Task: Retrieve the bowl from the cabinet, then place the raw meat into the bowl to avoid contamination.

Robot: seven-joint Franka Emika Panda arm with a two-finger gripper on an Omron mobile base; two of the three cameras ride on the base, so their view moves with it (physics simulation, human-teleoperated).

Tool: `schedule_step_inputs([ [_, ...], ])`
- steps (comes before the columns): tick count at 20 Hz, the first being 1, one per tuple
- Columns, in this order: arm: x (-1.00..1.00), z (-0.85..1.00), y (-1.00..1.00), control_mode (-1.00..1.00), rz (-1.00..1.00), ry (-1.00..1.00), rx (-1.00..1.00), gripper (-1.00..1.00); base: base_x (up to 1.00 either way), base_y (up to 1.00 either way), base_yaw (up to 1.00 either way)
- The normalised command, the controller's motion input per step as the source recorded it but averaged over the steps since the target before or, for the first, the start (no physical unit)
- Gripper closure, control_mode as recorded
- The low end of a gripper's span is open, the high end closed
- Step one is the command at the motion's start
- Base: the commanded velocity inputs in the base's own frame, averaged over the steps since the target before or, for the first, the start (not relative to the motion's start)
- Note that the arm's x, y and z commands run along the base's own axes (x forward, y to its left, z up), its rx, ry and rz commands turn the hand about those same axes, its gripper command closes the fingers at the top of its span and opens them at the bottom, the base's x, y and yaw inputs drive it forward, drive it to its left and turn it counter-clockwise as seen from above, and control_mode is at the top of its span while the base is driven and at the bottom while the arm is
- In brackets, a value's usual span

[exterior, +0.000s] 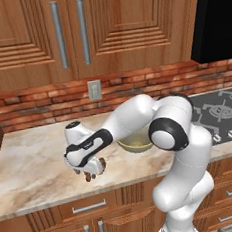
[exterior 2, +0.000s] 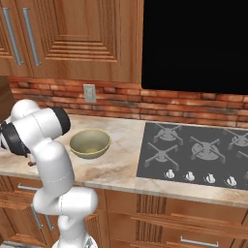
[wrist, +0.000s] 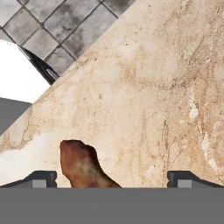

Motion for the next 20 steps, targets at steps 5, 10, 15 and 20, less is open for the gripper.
schedule_step_inputs([
  [5, 0.04, -0.18, 0.00, -1.00, 0.00, 0.00, 0.00, -1.00, 0.00, 0.00, 0.00],
  [10, 0.12, -0.31, 0.00, -1.00, 0.03, -0.01, 0.00, -1.00, 0.00, 0.00, 0.00],
  [15, 0.05, -0.31, 0.09, -1.00, 0.06, -0.02, 0.00, -1.00, 0.00, 0.00, 0.00],
  [20, 0.00, -0.25, 0.18, -1.00, 0.05, 0.00, 0.00, 1.00, 0.00, 0.00, 0.00],
])
